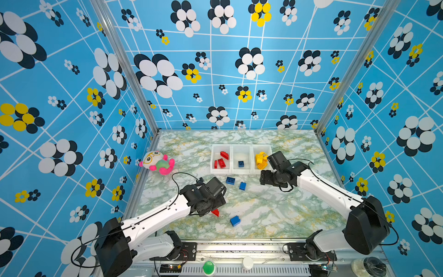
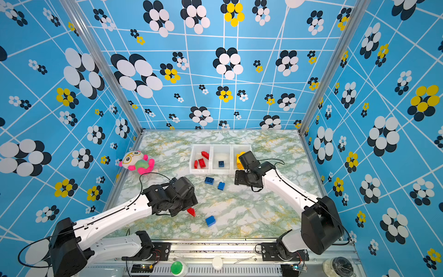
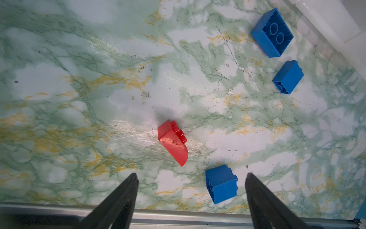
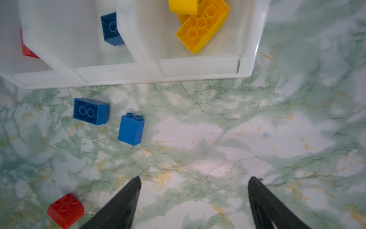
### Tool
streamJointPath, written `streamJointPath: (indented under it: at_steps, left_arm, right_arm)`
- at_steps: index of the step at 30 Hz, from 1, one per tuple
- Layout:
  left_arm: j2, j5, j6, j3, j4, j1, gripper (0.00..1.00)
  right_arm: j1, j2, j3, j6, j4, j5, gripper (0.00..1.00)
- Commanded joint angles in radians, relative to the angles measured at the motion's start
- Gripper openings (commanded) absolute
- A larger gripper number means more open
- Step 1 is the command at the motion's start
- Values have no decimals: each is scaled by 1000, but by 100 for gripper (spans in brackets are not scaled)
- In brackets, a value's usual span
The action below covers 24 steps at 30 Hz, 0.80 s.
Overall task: Sort the legos into containers by color
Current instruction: Pick up the lego from the middle-left of the table.
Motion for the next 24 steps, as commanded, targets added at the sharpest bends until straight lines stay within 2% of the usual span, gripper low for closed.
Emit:
streamJointPath:
  at_steps: [1, 11, 24]
  left_arm:
    - [24, 14, -98, -51, 38, -9, 83]
    - [94, 37, -180, -111, 145, -19, 76]
    - [186, 42, -218, -154, 242, -19, 61]
  right_arm:
    - [6, -38, -23, 27, -21, -14, 88]
    - [7, -55, -28, 31, -33, -13, 88]
    - [8, -52, -20, 29, -39, -9, 88]
